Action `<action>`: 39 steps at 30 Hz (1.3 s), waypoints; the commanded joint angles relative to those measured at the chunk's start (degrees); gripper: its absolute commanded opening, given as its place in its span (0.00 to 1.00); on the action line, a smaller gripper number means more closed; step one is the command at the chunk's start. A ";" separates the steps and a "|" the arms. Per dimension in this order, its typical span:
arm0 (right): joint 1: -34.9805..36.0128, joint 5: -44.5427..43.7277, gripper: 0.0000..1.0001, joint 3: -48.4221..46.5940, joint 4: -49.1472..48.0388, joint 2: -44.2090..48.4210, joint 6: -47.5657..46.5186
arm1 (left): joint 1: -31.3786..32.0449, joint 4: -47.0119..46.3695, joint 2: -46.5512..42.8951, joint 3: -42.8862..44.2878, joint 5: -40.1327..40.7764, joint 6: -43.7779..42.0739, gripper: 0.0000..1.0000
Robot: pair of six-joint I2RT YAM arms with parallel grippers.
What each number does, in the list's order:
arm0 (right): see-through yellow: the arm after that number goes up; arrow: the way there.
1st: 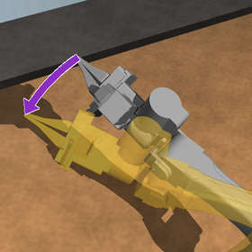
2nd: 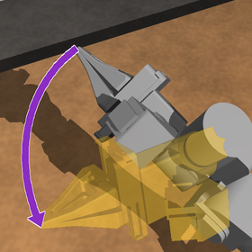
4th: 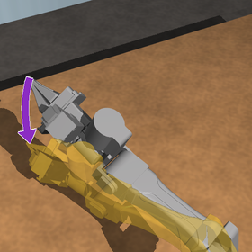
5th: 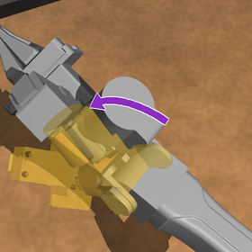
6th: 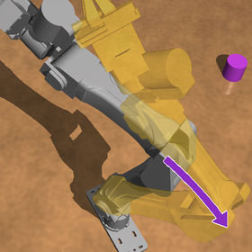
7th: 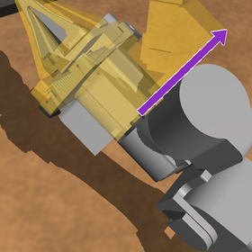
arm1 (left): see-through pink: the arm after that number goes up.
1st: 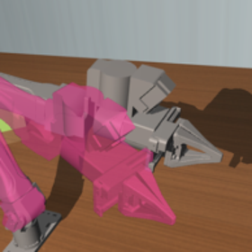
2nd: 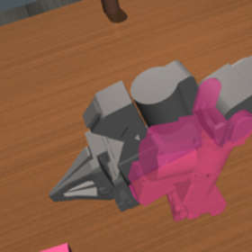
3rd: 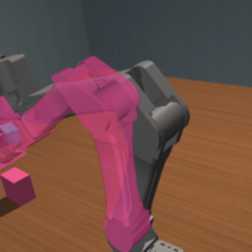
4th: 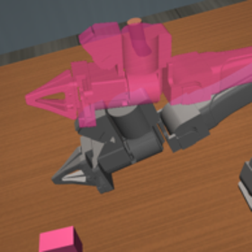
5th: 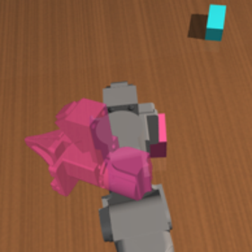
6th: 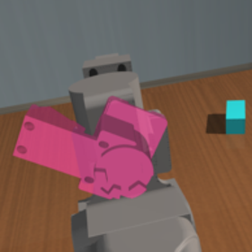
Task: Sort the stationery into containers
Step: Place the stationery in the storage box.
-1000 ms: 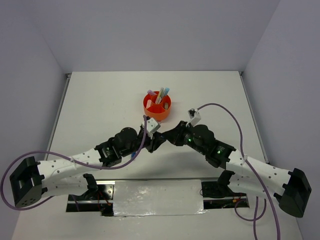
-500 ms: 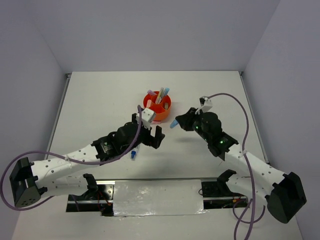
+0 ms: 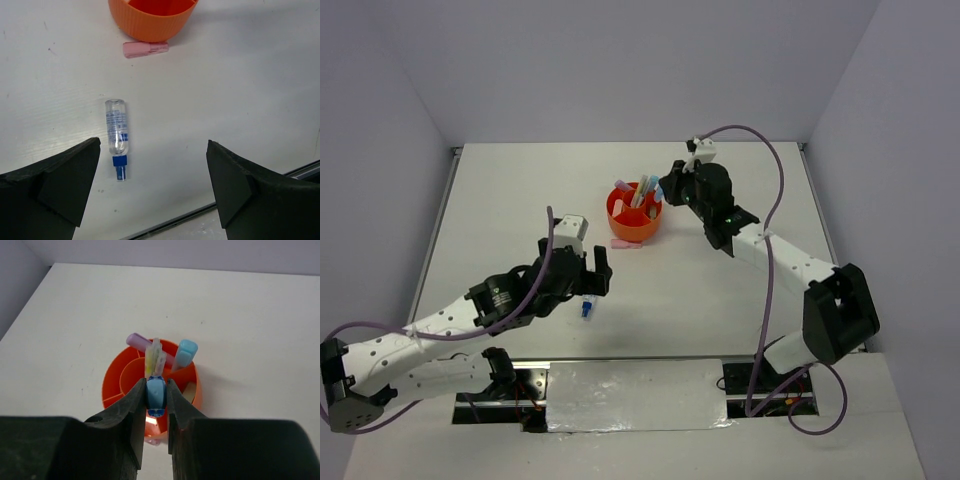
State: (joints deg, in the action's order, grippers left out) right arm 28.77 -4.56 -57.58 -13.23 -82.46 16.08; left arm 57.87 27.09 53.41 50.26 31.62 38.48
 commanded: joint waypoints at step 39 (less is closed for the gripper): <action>-1.09 -0.18 0.66 8.44 -7.16 11.86 3.51 | -6.62 -17.31 19.51 2.21 -1.98 -5.07 0.99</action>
State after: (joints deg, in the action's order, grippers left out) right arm 28.05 -2.20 -51.66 -19.92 -77.62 16.95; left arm 53.98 17.50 68.97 50.28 31.51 36.40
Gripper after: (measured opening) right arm 0.654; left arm 0.993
